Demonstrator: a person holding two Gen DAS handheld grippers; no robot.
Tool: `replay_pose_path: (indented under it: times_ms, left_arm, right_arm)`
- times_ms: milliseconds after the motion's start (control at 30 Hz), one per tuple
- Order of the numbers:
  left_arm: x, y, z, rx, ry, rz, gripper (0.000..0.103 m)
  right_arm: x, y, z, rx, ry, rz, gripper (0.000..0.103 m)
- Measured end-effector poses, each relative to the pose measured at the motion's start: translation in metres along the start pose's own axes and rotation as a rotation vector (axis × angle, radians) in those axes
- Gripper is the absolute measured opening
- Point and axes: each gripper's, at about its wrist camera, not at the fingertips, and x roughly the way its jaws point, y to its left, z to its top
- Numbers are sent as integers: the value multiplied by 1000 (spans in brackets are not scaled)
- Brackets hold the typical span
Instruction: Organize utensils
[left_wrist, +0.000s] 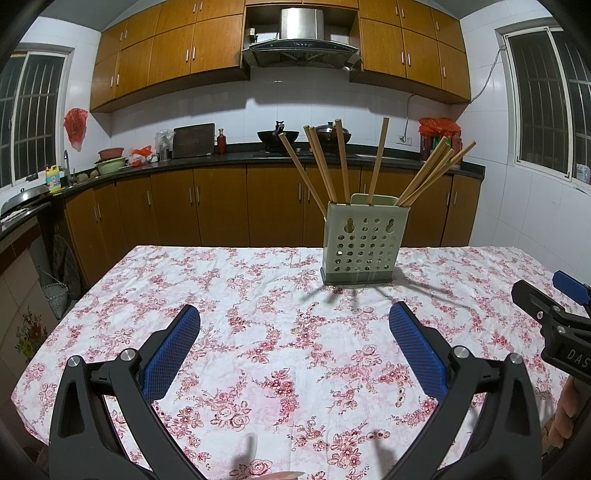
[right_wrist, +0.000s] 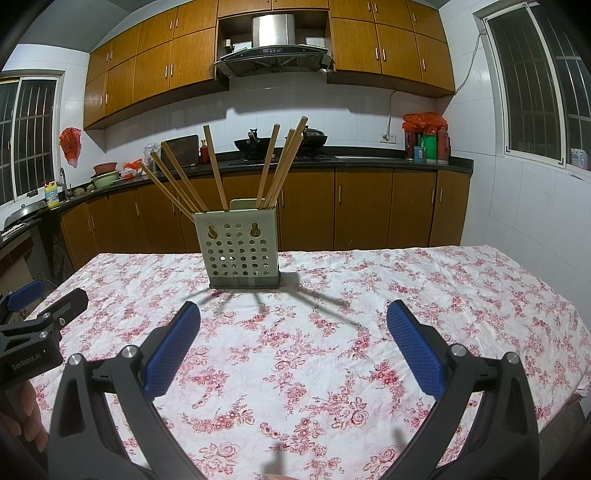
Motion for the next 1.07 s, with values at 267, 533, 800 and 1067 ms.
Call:
replay_pose_path:
  times_ms: [267,533,800,1067]
  left_arm:
    - [2,1,0,0,1,-1,101]
    - [1,1,0,0,1,-1,101]
    - [2,1,1,0,1,0,101]
    - [1,1,-2,-3,5,-3,101]
  right_arm:
    - [0,0,-1,1,0,0,99]
    - [0,0,-1,0,1,0,99]
    - [0,1,-1,-1,3,1,99]
    - [0,1,-1,0,3,0,99]
